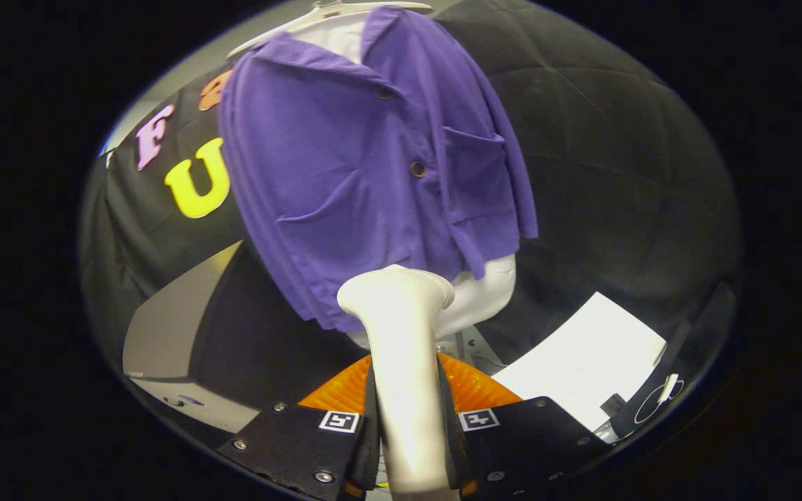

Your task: Iron the clothes twice with a garment steamer, once on the left side and once on the right side.

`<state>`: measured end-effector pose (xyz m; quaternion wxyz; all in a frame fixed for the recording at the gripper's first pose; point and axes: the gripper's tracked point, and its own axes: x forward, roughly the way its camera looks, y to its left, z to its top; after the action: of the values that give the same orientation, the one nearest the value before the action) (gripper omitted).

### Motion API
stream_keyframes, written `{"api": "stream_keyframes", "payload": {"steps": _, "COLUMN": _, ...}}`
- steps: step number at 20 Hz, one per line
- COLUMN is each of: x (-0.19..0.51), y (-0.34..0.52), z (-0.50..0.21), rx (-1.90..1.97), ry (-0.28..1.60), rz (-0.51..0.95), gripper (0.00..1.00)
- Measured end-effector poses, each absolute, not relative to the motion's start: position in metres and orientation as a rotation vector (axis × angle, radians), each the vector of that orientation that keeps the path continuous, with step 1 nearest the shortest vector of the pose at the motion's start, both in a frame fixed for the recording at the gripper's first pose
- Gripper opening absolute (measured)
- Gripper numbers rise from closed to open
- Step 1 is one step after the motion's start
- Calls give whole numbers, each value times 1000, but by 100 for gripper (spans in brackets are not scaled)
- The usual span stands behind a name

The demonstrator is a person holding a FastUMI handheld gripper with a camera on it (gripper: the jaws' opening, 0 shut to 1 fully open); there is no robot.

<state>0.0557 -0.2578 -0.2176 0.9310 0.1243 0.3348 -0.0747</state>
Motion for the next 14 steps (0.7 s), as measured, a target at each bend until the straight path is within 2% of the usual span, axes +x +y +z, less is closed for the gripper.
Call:
{"api": "stream_keyframes", "payload": {"steps": 7, "x": 14, "y": -164, "z": -107, "rx": 142, "ry": 478, "rz": 201, "gripper": 37}}
{"api": "stream_keyframes", "payload": {"steps": 14, "x": -22, "y": -132, "z": -26, "rx": 87, "ry": 338, "rz": 311, "gripper": 38}}
